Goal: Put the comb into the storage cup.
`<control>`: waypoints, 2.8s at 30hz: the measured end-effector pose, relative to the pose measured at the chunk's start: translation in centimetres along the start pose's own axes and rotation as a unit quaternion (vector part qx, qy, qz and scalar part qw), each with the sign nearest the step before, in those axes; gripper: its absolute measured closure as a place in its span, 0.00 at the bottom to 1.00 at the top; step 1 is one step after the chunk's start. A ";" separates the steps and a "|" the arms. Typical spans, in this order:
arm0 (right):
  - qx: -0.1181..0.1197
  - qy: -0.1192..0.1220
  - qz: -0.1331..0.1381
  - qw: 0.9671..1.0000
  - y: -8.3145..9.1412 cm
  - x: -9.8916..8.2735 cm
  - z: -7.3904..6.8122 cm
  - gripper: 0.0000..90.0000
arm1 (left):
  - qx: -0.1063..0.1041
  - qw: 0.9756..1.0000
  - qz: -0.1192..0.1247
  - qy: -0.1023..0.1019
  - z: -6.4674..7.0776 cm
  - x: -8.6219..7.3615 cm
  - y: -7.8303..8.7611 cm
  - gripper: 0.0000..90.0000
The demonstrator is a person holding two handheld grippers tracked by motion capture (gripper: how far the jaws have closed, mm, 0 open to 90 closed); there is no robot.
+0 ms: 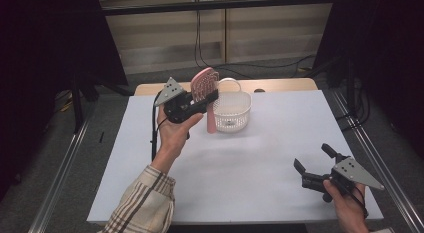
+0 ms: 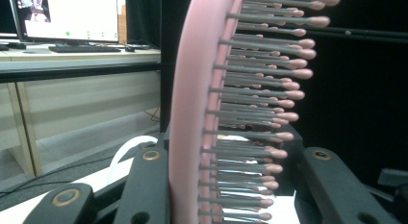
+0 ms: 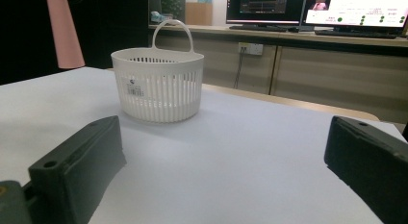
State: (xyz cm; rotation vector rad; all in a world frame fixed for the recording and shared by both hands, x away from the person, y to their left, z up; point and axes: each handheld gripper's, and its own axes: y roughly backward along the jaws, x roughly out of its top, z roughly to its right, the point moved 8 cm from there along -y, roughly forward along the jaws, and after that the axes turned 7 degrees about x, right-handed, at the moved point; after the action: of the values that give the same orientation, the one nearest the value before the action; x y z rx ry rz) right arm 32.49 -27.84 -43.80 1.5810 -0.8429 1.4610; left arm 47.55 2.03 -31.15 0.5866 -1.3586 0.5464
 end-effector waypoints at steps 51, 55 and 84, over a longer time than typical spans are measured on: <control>0.025 0.010 -0.009 1.000 -0.4 -0.3 -1.0 0.00 | 0.039 0.998 0.031 -0.049 -1.2 2.7 -6.9 0.69; 0.026 0.012 -0.008 1.000 -0.5 -0.3 -1.0 0.00 | 0.043 0.997 0.028 -0.055 -1.3 2.3 -7.3 0.69; 0.032 0.013 -0.010 0.999 -0.5 -0.4 -1.1 0.01 | 0.066 0.997 -0.025 -0.029 -2.2 -3.3 -8.5 0.69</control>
State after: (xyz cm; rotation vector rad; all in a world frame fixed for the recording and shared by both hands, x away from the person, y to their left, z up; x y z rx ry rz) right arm 32.38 -26.64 -44.26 1.6093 -0.7709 1.5046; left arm 54.45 -2.87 -35.32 0.7477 -1.3649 0.5858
